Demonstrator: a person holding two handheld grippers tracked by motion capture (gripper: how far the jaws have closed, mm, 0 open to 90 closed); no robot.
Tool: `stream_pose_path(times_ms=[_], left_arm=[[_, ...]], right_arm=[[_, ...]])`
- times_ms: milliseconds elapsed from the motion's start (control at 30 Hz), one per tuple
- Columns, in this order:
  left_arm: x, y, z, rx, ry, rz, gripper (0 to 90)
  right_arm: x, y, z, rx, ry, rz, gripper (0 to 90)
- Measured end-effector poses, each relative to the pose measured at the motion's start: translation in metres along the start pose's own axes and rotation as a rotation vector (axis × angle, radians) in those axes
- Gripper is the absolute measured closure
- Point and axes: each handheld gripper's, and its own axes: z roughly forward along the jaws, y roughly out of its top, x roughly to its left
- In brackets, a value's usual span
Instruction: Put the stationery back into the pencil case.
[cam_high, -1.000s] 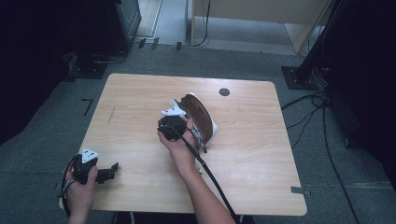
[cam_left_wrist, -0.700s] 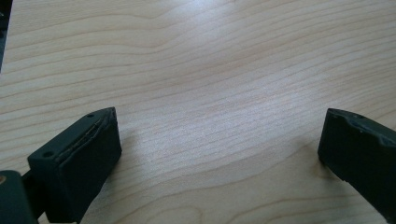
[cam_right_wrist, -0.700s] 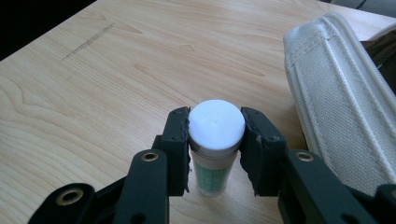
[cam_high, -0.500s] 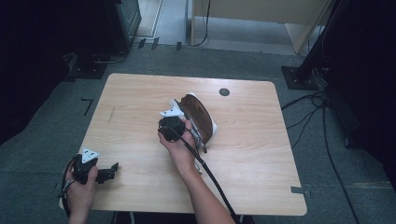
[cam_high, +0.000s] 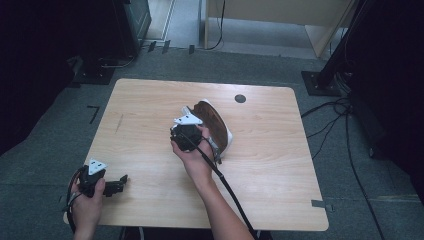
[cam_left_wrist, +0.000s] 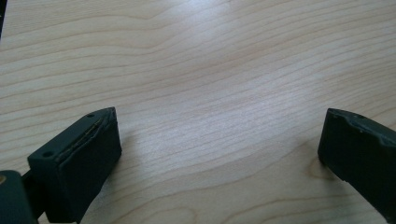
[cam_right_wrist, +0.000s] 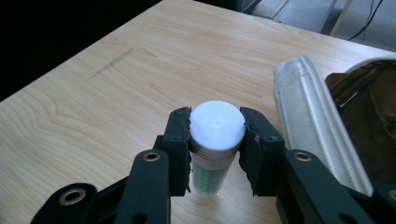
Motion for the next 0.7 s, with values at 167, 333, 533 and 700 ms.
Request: stream_pose_path(times_ms=[167, 333, 533, 700], left_arm=[[0.000, 0.000, 0.000, 0.000, -0.001, 0.004, 0.0], [0.000, 0.000, 0.000, 0.000, -0.001, 0.003, 0.0], [0.000, 0.000, 0.000, 0.001, -0.002, 0.004, 0.0], [0.000, 0.000, 0.000, 0.001, -0.002, 0.004, 0.0]], right_arm=[[-0.005, 0.004, -0.009, -0.015, -0.007, -0.003, 65.5], [-0.010, 0.008, -0.018, -0.032, -0.006, 0.006, 65.5], [-0.018, 0.013, -0.028, -0.052, -0.018, 0.011, 65.5], [-0.024, 0.019, -0.037, -0.070, -0.023, 0.016, 65.5]])
